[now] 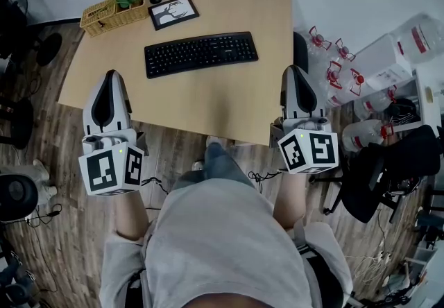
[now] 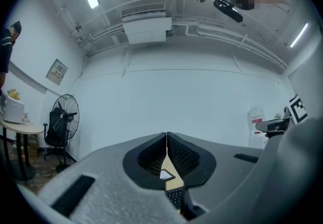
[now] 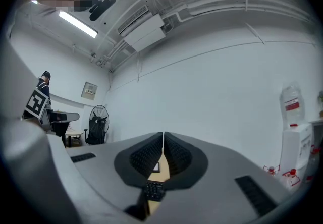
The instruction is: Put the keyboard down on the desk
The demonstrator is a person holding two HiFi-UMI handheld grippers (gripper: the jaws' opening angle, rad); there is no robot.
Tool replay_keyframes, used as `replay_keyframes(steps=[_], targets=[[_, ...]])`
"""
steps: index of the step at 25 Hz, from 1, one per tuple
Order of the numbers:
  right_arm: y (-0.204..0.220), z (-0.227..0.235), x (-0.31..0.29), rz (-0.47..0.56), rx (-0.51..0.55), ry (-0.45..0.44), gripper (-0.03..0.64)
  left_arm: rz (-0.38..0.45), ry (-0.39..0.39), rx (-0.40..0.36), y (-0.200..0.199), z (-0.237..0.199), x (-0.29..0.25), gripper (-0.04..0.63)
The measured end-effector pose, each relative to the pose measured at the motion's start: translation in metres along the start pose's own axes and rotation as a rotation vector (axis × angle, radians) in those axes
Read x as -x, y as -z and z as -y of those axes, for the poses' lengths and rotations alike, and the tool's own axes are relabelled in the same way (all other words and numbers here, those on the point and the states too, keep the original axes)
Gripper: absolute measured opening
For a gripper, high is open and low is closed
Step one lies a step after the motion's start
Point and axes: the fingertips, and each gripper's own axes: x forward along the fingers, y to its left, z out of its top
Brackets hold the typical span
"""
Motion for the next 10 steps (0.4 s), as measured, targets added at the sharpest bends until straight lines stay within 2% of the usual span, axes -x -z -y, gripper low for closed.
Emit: replay_keyframes(steps=[10], targets=[[-0.0087, -0.0008, 0.0031, 0.022, 0.014, -0.006, 0.014, 0.005, 0.011, 0.001, -0.0020, 0.0046, 0.0009, 0.011]])
